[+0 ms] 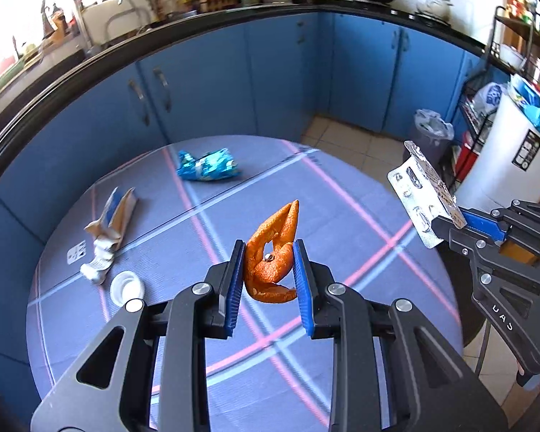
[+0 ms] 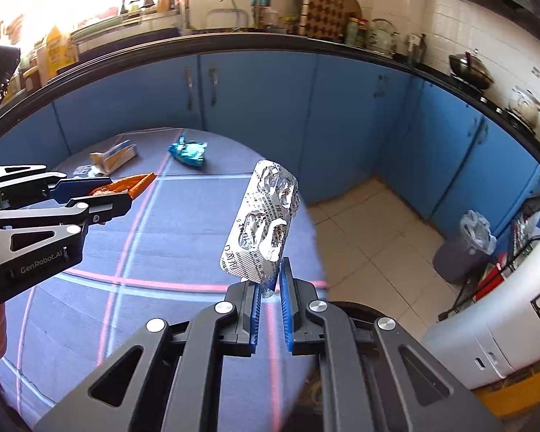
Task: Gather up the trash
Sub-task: 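Carry scrap and blister pack over the bin and release both inside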
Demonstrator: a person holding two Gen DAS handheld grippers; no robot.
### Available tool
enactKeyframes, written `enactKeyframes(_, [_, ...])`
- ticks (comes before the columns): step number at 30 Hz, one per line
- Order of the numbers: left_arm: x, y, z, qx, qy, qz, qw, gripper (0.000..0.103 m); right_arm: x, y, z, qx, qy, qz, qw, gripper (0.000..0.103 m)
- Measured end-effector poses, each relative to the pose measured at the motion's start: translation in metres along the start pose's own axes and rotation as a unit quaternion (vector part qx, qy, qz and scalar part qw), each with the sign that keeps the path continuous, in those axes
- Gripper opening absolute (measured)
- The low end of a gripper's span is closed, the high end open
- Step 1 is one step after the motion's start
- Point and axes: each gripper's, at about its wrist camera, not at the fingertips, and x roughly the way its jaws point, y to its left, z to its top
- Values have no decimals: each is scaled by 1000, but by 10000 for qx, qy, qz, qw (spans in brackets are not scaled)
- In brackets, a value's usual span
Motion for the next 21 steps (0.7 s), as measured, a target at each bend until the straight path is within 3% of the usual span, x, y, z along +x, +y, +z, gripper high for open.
enactKeyframes(9, [-1,-40,12,311,-61,-118,9994,27,-13,-36,-13,276,-74,-264,9992,10])
enactKeyframes(15, [-5,-62,19,467,-106,-176,9987,27,-20,-58,-19,347,-116,-792,9962,11])
enactKeyframes(21, [-9,-79,24,602,-163,-212,9978,27,-28,-74,-26,460,-190,-1024,9935,11])
